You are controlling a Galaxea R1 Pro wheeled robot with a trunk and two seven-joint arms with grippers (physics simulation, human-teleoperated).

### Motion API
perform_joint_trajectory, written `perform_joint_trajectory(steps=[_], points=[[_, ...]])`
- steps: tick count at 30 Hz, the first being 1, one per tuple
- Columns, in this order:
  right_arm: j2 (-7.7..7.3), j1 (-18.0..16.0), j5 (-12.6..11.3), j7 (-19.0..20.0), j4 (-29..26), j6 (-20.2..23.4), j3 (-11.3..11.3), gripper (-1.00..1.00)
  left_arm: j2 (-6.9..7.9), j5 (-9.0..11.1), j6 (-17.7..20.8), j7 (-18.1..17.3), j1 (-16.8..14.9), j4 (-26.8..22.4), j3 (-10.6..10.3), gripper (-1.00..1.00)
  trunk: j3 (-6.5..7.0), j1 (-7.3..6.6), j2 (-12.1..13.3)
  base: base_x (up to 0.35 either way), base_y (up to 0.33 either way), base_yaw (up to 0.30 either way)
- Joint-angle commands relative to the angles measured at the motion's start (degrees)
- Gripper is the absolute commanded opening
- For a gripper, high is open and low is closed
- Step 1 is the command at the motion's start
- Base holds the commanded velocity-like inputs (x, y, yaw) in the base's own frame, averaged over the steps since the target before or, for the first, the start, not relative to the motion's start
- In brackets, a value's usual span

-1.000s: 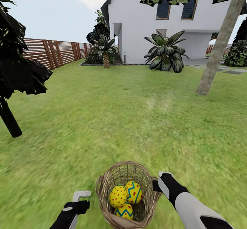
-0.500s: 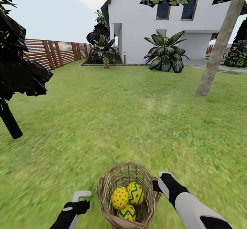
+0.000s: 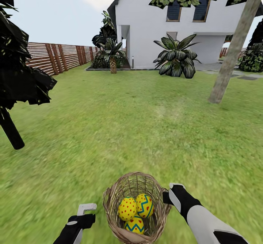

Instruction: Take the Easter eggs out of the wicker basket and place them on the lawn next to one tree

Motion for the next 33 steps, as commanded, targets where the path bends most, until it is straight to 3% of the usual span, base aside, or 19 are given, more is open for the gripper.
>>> perform_joint_trajectory(steps=[1, 13, 33], points=[[0.05, 0.06, -0.29, -0.14, -0.25, 0.21, -0.40, -1.00, -0.01, 0.24, 0.30, 0.23, -0.01, -0.11, -0.01, 1.00, 0.13, -0.23, 0.39, 0.000, 0.000, 0.000], [0.05, 0.60, -0.37, -0.04, -0.61, -2.18, -0.48, -1.00, -0.01, 0.24, 0.24, 0.32, -0.01, -0.11, -0.01, 1.00, 2.29, -2.87, 5.20, 0.000, 0.000, 0.000], [0.19, 0.62, -0.45, 0.01, -0.65, -2.26, -0.48, -1.00, -0.18, 0.18, 0.11, 1.21, -0.01, 0.41, -0.10, 1.00, 5.88, -7.26, 13.23, 0.000, 0.000, 0.000]])
